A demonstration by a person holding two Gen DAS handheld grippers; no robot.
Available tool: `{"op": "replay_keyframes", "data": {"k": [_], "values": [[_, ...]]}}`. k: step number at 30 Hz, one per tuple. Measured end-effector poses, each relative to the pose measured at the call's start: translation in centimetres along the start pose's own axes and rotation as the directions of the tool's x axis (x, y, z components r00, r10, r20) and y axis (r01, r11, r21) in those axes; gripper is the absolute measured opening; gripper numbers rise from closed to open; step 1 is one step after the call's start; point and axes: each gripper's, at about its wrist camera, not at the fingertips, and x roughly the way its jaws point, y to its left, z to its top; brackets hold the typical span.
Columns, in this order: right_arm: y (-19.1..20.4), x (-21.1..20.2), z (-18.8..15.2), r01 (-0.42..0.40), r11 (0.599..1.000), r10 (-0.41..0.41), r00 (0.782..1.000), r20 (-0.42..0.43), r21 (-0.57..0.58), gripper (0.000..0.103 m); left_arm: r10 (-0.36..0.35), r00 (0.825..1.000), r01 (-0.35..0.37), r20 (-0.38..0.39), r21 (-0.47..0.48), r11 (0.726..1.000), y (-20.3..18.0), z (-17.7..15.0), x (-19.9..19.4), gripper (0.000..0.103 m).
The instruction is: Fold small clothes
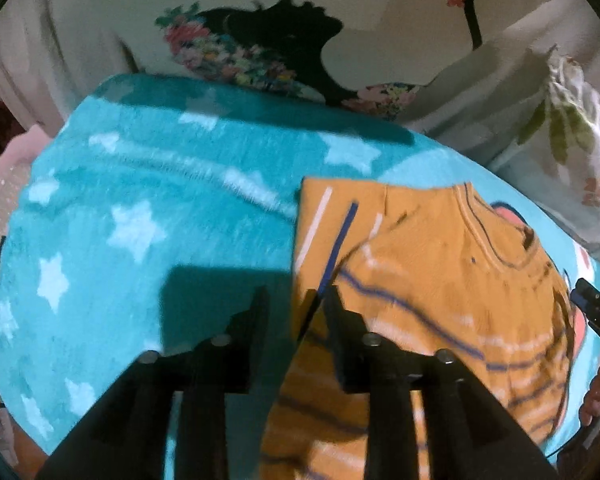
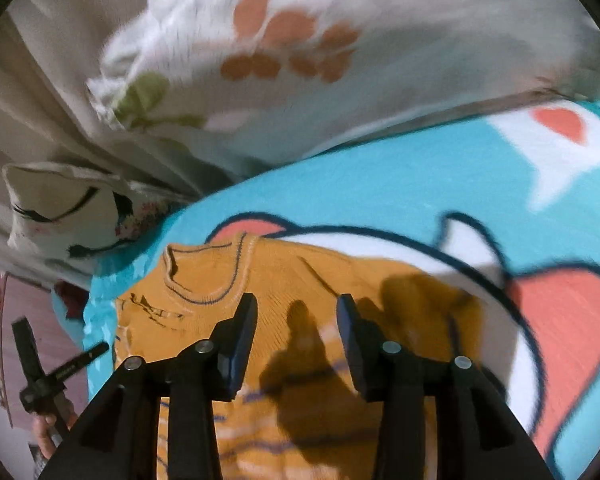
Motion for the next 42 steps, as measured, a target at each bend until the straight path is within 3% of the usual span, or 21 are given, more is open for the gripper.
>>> {"op": "replay_keyframes", "data": {"k": [5,10,14,15,16,17,19,21,23,25,28,31,34,36,37,39,42], "values": [[-2.5,-5.3,-4.4,0.07,0.995,-0.073,0.997,0.04,0.073,0.058,-0.103,0.994,0.104,-0.047,0.004,0.995,1.4,-3.7,0.3,0.053],[-4.5,-7.0,-9.8,0.126,0.984,-0.126,0.992,-0.007,0.128,0.06,-0.172,0.984,0.175,-0.037,0.125,0.977,0.2,-7.5,-0.3,0.078],[-4.0,-5.4,-13.3,0.133,0.982,-0.127,0.99,-0.055,0.135,0.06,-0.198,0.978,0.206,-0.069,0.155,0.966,-0.4,-8.8,0.4,0.079],[-3.8,-5.1,-14.0,0.135,0.982,-0.128,0.99,-0.061,0.129,0.06,-0.189,0.978,0.2,-0.087,0.151,0.968,-0.3,-8.8,0.8,0.07],[-3.5,-4.8,-14.5,0.131,0.984,-0.123,0.99,-0.068,0.12,0.05,-0.192,0.975,0.206,-0.11,0.138,0.969,-0.1,-8.9,1.1,0.039],[-3.3,-4.5,-14.8,0.125,0.986,-0.118,0.99,-0.074,0.112,0.026,-0.201,0.971,0.217,-0.13,0.126,0.968,0.1,-8.8,1.2,0.031],[-3.6,-4.7,-15.2,0.16,0.979,-0.15,0.985,-0.083,0.123,0.014,-0.199,0.971,0.212,-0.134,0.095,0.973,0.9,-8.7,0.5,0.015],[-4.9,-5.6,-15.4,0.196,0.967,-0.186,0.98,-0.076,0.164,0.01,-0.181,0.976,0.192,-0.122,0.082,0.978,1.6,-8.7,-0.4,0.009],[-6.8,-6.5,-15.8,0.239,0.949,-0.229,0.971,-0.073,0.206,0.01,-0.174,0.977,0.182,-0.127,0.056,0.982,2.3,-8.7,-0.2,0.009],[-8.6,-6.9,-16.4,0.222,0.938,-0.209,0.975,-0.076,0.268,0.003,-0.179,0.973,0.185,-0.144,0.034,0.982,2.8,-9.1,0.3,0.009],[-8.9,-8.0,-16.5,0.273,0.929,-0.26,0.962,-0.083,0.249,0.001,-0.198,0.971,0.203,-0.133,0.021,0.979,3.0,-9.2,0.1,0.009],[-8.3,-9.7,-15.9,0.266,0.936,-0.263,0.964,-0.041,0.233,0.001,-0.226,0.967,0.226,-0.119,-0.016,0.974,3.7,-8.8,-0.4,0.013],[-6.5,-11.2,-14.7,0.27,0.944,-0.279,0.96,0.022,0.188,0.008,-0.204,0.976,0.202,-0.078,-0.03,0.979,4.5,-8.4,-1.7,0.015],[-4.7,-11.5,-14.1,0.286,0.949,-0.296,0.953,0.069,0.132,0.031,-0.183,0.982,0.183,-0.039,-0.003,0.983,4.3,-7.9,-2.8,0.021],[-3.9,-11.3,-13.8,0.299,0.948,-0.309,0.947,0.085,0.108,0.05,-0.168,0.986,0.168,-0.018,0.024,0.985,3.5,-7.4,-3.3,0.031],[-2.2,-10.6,-13.4,0.33,0.942,-0.335,0.935,0.113,0.062,0.055,-0.159,0.987,0.158,0.013,0.056,0.986,2.3,-6.2,-3.5,0.041],[-0.6,-9.0,-13.3,0.322,0.947,-0.322,0.943,0.081,0.006,0.055,-0.154,0.986,0.145,0.059,0.142,0.979,-0.8,-3.4,-3.4,0.045]]}}
